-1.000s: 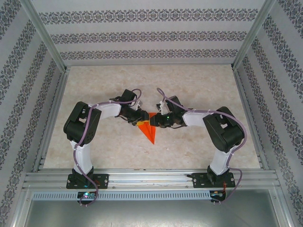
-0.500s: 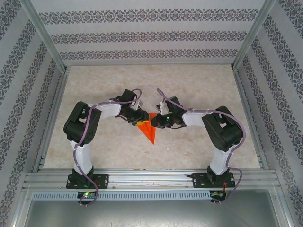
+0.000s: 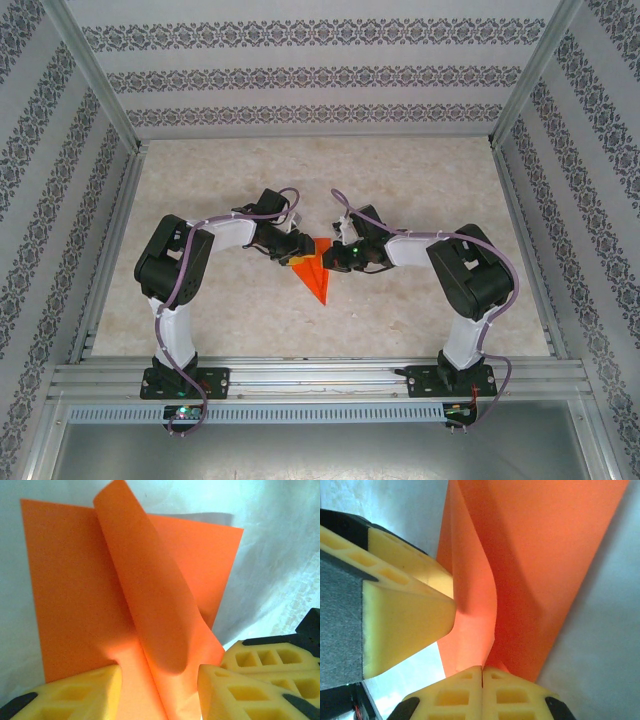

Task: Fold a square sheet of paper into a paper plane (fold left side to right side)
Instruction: Fourth fold the wing at the center of the table.

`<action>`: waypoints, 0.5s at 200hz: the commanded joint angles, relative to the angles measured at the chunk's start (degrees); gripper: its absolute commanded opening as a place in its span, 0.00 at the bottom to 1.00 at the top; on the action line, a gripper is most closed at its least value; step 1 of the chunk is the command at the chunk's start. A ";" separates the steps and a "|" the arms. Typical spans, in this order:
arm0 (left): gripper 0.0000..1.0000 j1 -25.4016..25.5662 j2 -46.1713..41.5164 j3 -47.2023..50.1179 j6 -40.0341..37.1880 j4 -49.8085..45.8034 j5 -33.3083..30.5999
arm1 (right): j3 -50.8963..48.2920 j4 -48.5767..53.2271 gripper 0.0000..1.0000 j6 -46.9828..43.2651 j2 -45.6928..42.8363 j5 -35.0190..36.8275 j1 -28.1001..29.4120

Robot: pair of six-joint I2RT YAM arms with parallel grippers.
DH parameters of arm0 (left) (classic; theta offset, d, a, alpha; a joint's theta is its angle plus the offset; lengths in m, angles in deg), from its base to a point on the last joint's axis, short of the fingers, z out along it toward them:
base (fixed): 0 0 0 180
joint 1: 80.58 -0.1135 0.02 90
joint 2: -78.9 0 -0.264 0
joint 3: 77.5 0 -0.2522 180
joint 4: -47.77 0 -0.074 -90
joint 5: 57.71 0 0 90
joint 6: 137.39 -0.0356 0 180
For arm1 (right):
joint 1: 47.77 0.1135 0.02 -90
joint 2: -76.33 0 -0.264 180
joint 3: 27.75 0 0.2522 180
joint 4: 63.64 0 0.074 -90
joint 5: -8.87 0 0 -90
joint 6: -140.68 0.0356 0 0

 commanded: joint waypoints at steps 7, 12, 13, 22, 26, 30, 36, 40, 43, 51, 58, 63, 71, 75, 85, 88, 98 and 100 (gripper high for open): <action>0.46 0.29 2.23 0.47 -1.11 -4.71 -5.29 | 0.79 1.53 0.00 -1.50 0.28 1.80 -0.69; 0.46 0.30 2.23 0.46 -1.12 -4.71 -5.29 | 0.87 1.72 0.00 -1.50 0.28 2.02 -0.78; 0.46 0.27 2.22 0.46 -1.12 -4.71 -5.29 | 0.90 1.78 0.00 -1.48 0.28 2.05 -0.78; 0.46 0.30 2.21 0.43 -1.11 -4.79 -5.29 | 0.92 2.01 0.00 -1.63 0.35 2.11 -0.86; 0.46 0.26 2.21 0.49 -1.11 -4.80 -5.34 | 0.92 2.01 0.00 -1.63 0.37 2.12 -0.87; 0.46 0.29 2.21 0.46 -1.11 -4.80 -5.37 | 0.94 2.02 0.00 -1.59 0.41 2.16 -0.91; 0.46 0.33 2.21 0.49 -1.16 -4.80 -5.38 | 1.00 2.02 0.00 -1.52 0.45 2.11 -0.96; 0.46 0.30 2.27 0.45 -1.12 -4.79 -5.35 | 1.01 2.02 0.00 -1.51 0.43 2.08 -0.96; 0.46 0.27 2.28 0.45 -1.11 -4.80 -5.31 | 1.01 2.02 0.00 -1.54 0.45 2.07 -0.96; 0.46 0.31 2.25 0.49 -1.11 -4.77 -5.38 | 1.01 2.02 0.00 -1.53 0.53 2.08 -0.96; 0.46 0.33 2.23 0.48 -1.11 -4.71 -5.37 | 1.09 2.09 0.00 -1.54 0.63 2.08 -0.96; 0.46 0.30 2.29 0.47 -1.11 -4.71 -5.25 | 1.09 2.10 0.00 -1.55 0.63 2.08 -0.96; 0.46 0.31 2.26 0.49 -1.12 -4.75 -5.29 | 1.09 2.10 0.00 -1.59 0.72 2.08 -0.97; 0.46 0.33 2.23 0.45 -1.11 -4.77 -5.27 | 1.09 2.18 0.00 -1.59 0.79 2.08 -0.96; 0.46 0.31 2.32 0.41 -1.11 -4.80 -5.27 | 1.09 2.19 0.00 -1.63 0.87 2.08 -0.96; 0.46 0.31 2.30 0.41 -1.11 -4.80 -5.28 | 1.09 2.21 0.00 -1.63 0.84 2.10 -0.96; 0.46 0.33 2.30 0.38 -1.12 -4.87 -5.29 | 1.18 2.32 0.00 -1.63 0.98 2.17 -0.96; 0.46 0.34 2.30 0.41 -1.11 -4.88 -5.29 | 1.11 2.29 0.00 -1.63 0.98 2.14 -0.96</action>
